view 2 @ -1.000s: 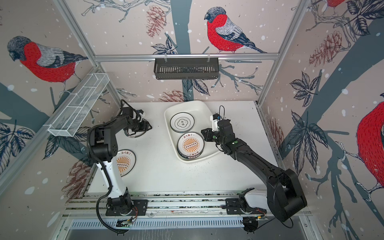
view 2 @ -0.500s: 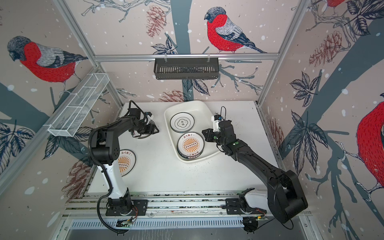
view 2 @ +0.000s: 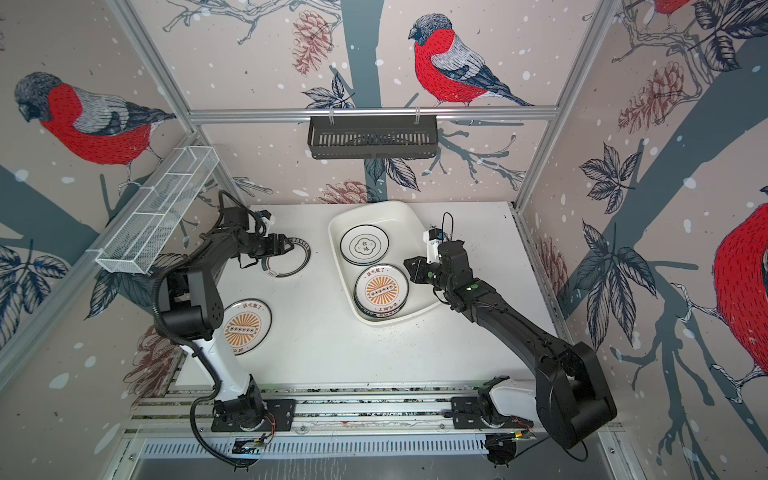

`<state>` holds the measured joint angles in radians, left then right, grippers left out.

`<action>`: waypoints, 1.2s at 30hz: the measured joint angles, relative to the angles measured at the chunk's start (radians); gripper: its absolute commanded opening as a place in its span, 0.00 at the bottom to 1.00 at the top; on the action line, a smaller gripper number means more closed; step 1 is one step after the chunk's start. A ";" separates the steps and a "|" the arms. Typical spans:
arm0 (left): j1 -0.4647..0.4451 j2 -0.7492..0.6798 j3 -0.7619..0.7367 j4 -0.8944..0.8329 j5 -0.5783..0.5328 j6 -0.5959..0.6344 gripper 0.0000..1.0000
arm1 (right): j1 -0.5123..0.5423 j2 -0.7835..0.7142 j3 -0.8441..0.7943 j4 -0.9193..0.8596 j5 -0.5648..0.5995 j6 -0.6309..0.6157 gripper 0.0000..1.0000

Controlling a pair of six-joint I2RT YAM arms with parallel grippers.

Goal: Place the plates into the plastic bin on the countertop
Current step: 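Slide the ringed plate with the left gripper toward the bin's side wall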

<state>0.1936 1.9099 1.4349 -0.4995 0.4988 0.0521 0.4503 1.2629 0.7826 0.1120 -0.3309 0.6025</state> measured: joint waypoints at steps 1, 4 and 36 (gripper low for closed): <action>0.002 0.000 -0.004 -0.001 -0.001 0.000 0.76 | 0.000 0.000 0.000 0.005 0.000 0.000 0.17; 0.026 -0.002 -0.022 0.002 0.010 -0.010 0.76 | 0.000 0.000 -0.004 0.021 -0.006 0.003 0.17; 0.215 0.079 -0.079 0.071 0.077 -0.060 0.66 | -0.018 -0.053 -0.040 0.039 -0.022 0.003 0.18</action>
<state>0.4084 1.9892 1.3560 -0.4290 0.5762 -0.0078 0.4320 1.2098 0.7429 0.1505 -0.3531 0.6060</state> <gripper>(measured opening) 0.669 0.176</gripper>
